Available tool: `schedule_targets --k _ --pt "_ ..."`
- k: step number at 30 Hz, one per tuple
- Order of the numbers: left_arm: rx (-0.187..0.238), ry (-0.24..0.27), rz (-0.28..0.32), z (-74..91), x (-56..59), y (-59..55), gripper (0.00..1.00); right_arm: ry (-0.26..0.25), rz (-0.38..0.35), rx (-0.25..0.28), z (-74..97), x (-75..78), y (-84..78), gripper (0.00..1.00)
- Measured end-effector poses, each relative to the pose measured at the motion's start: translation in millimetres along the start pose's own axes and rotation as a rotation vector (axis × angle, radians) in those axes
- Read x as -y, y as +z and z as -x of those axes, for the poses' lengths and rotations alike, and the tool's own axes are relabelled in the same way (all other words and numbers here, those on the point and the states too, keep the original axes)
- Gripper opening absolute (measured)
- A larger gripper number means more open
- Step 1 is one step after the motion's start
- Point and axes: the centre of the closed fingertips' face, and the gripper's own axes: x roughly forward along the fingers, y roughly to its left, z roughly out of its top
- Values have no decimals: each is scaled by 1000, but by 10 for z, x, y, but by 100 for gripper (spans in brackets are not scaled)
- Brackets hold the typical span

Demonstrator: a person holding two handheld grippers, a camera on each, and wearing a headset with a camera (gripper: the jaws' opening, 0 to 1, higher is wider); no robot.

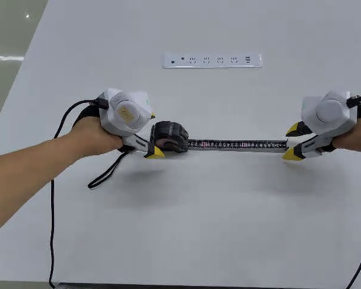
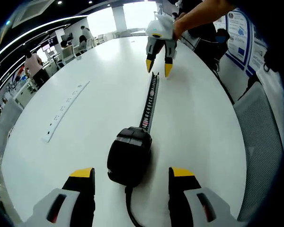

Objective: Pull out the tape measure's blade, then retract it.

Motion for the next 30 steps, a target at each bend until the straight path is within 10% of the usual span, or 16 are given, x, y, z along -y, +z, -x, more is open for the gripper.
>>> schedule_targets --k 30 --pt "64 150 234 341 192 -166 71 -141 -307 149 380 -344 -23 61"
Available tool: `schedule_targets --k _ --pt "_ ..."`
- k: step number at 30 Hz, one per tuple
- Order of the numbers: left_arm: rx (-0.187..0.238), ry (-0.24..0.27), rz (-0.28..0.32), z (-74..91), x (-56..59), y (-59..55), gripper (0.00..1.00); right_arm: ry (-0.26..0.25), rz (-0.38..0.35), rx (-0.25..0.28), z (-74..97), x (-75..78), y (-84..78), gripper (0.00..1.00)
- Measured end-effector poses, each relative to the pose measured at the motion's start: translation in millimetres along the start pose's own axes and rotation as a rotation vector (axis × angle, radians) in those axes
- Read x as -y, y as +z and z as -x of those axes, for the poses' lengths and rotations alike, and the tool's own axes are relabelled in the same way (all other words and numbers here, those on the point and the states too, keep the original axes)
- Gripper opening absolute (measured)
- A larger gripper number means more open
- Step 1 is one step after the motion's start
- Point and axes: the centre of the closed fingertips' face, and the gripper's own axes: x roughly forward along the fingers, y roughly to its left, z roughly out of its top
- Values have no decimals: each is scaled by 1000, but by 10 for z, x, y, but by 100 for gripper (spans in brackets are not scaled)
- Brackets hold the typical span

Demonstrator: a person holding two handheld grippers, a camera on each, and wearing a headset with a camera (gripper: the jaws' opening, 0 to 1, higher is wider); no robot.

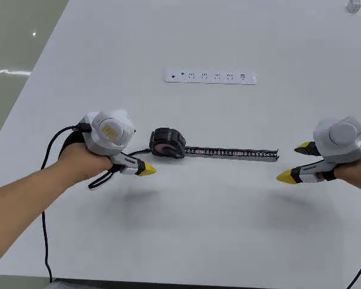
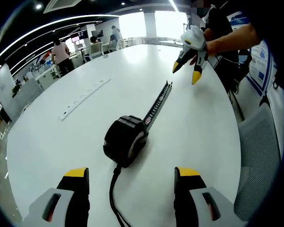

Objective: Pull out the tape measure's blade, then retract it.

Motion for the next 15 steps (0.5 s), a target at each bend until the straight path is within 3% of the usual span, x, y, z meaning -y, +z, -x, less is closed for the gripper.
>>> schedule_targets --k 15 --pt "42 71 126 230 164 -53 79 -66 -116 71 149 -234 -36 73"
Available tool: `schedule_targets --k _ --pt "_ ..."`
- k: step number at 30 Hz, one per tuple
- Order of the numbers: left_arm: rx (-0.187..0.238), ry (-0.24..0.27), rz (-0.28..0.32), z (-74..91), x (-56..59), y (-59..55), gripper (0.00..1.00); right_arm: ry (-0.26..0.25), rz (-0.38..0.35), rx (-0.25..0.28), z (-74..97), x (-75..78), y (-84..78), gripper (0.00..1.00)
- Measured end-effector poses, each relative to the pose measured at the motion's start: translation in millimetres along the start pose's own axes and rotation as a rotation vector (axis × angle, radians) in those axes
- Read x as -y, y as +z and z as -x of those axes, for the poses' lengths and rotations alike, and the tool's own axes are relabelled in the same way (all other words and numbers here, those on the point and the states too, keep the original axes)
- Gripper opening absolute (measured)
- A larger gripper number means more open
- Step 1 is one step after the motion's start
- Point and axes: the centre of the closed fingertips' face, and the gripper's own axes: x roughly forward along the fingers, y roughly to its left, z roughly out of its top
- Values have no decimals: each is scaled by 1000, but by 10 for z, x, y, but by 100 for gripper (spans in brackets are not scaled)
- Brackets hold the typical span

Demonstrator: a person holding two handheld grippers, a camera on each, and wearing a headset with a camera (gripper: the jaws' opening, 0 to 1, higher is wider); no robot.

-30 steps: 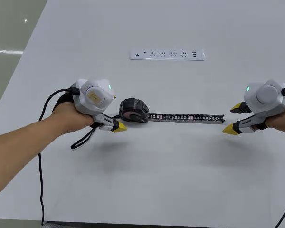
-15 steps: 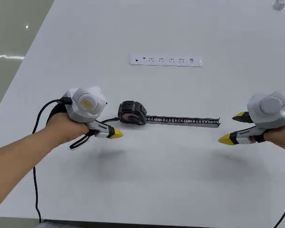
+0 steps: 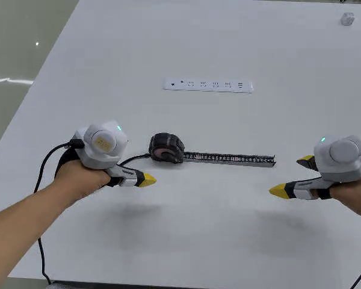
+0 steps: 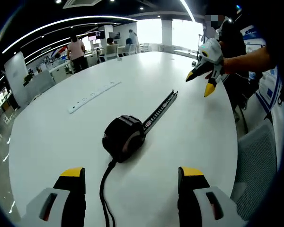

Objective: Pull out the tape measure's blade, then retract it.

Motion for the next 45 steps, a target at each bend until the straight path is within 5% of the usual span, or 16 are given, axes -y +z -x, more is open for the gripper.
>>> schedule_targets --k 24,40,45 --pt "52 101 198 273 220 -212 91 -81 -158 76 294 -292 -47 90" --pt "85 189 271 425 279 -189 100 -116 -207 103 435 -452 -8 97" --pt "92 232 321 511 392 -179 100 -120 -214 106 484 -520 -24 98"
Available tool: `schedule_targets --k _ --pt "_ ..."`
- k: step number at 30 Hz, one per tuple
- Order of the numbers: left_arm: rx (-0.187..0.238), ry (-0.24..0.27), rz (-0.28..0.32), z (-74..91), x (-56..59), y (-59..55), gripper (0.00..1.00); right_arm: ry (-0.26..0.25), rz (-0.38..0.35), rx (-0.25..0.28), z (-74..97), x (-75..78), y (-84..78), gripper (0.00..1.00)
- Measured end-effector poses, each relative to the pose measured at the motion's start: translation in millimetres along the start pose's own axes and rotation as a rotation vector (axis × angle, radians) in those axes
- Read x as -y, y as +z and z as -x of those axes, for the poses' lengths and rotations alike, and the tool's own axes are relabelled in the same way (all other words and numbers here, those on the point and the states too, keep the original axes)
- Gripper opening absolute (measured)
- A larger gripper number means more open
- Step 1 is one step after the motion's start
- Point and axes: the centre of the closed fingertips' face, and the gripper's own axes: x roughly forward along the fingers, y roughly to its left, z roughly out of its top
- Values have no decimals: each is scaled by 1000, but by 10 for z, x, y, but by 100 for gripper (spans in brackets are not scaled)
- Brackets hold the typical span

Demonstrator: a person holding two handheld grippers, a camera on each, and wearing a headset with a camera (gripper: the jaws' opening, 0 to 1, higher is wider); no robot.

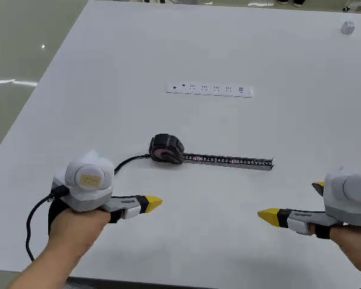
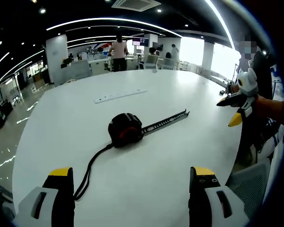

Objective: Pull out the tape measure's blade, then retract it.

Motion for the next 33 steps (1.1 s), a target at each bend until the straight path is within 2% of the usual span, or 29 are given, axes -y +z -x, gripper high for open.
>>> schedule_targets --k 4,14,22,26,33 --pt "-24 6 35 30 37 -60 100 -7 -12 5 36 -39 -4 99" --pt "-34 51 80 121 116 -156 100 -8 -31 2 109 -113 -95 99" --pt "-23 101 126 157 189 -110 100 -6 -33 -4 102 -110 -152 99" --pt "-13 99 136 127 255 -65 100 -7 -31 -3 90 -95 -152 98" --pt "-2 124 169 89 244 -9 99 -3 -22 -9 74 -76 -164 97"
